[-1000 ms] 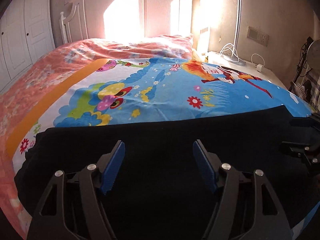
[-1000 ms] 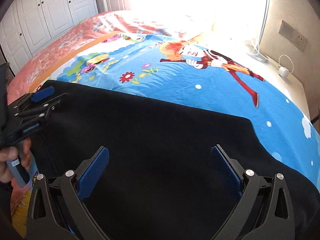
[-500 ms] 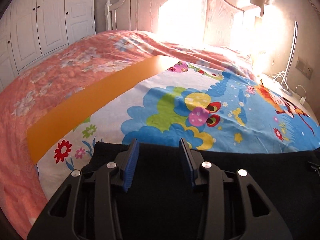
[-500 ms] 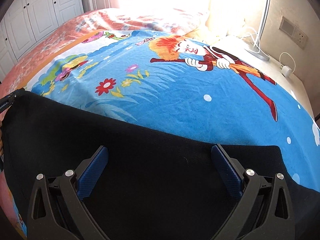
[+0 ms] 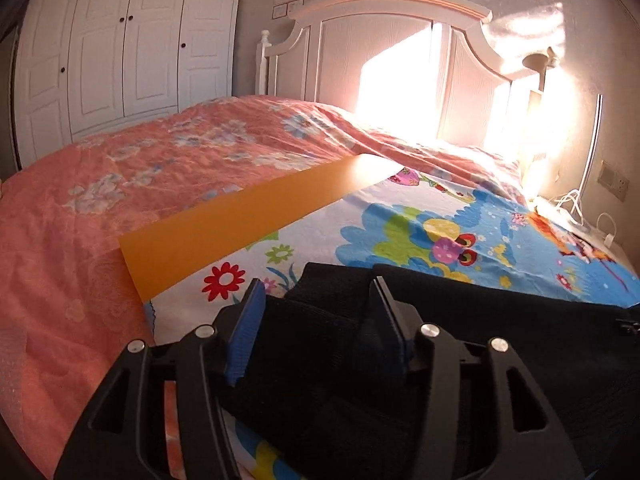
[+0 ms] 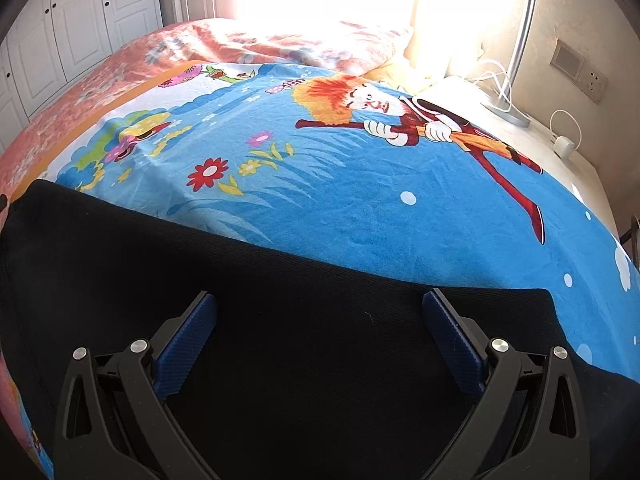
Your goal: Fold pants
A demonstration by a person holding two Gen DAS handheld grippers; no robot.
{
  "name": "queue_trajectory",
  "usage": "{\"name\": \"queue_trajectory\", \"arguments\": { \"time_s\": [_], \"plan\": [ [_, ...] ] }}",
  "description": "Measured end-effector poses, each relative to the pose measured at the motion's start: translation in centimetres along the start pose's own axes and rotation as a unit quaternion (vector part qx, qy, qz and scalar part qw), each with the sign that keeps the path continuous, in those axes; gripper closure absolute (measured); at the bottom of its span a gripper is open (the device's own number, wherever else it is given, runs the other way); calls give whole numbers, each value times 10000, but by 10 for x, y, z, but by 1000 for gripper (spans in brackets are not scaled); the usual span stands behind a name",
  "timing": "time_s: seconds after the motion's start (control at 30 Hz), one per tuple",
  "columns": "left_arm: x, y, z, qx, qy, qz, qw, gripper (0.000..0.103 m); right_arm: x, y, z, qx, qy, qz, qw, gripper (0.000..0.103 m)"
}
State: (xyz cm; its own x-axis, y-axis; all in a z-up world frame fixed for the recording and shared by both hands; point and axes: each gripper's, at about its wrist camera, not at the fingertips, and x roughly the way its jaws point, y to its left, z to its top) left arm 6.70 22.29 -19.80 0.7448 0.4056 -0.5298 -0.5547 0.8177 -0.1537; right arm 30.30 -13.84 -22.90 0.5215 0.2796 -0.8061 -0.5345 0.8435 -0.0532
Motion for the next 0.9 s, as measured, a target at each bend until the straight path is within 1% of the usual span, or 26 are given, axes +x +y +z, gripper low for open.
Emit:
{"name": "queue_trajectory", "arguments": {
  "time_s": [0.03,0.1,0.13,0.17,0.2,0.23,0.27,0.3,0.33,0.37,0.4,0.43,0.47,0.5,0.57,0.6,0.67,0.73,0.77,0.8,0.83,0.87,0.9],
  "plan": [
    [-11,7,-2,-143,-16,-220,9997,51,0,1,0,1,0,-16,10000,5],
    [-25,5,-15,74,128,-587,9982,51,0,2,0,-15,-1,-62,10000,5],
    [-28,2,-23,199,231,-687,9972,51,0,2,1,-28,4,-87,10000,5],
    [-27,3,-31,249,357,-693,9966,51,1,3,2,-26,16,-95,9999,5],
    [-21,5,-40,285,500,-507,9971,50,2,2,3,-8,35,-87,10000,5],
    [-13,12,-46,238,623,-204,9976,44,2,2,3,20,55,-71,10000,5],
    [-5,27,-50,-90,725,-132,9972,31,3,1,4,58,81,-68,9999,5],
    [-1,45,-54,-645,750,-258,9948,19,2,2,5,91,100,-102,9999,5],
    [2,58,-56,-1066,755,-442,9904,19,0,4,5,128,105,-202,9997,5],
    [1,62,-56,-1222,703,-488,9888,19,-6,9,6,193,63,-379,9991,5],
    [-3,61,-57,-1198,601,-401,9902,19,-16,16,6,286,-92,-456,9985,5],
    [-4,58,-57,-1109,546,-314,9918,19,-30,25,5,357,-342,-215,9985,5],
    [-4,56,-58,-1037,547,-257,9928,19,-45,39,3,355,-560,159,9977,5],
    [-3,56,-59,-1009,566,-235,9930,19,-59,56,1,287,-709,428,9962,5],
    [0,57,-63,-1004,546,-206,9932,16,-78,95,-8,8,-897,745,9932,5],
    [1,57,-64,-1016,554,-192,9931,15,-83,113,-15,-131,-893,836,9924,5],
    [0,53,-63,-938,549,-89,9940,14,-81,145,-30,-388,-678,997,9919,5],
    [-1,48,-64,-841,576,27,9948,13,-71,165,-44,-582,-397,923,9932,5],
    [-1,46,-63,-786,596,105,9951,13,-64,171,-51,-688,-261,758,9944,5],
    [-5,42,-60,-714,622,232,9952,17,-57,173,-56,-769,-146,579,9953,5],
    [-14,34,-55,-586,577,316,9961,37,-54,173,-60,-770,-142,602,9951,5],
    [-28,20,-48,-330,404,292,9982,49,-56,170,-62,-725,-216,634,9951,5],
    [-42,2,-42,29,167,299,9994,57,-55,169,-63,-708,-198,660,9951,5]
  ]
}}
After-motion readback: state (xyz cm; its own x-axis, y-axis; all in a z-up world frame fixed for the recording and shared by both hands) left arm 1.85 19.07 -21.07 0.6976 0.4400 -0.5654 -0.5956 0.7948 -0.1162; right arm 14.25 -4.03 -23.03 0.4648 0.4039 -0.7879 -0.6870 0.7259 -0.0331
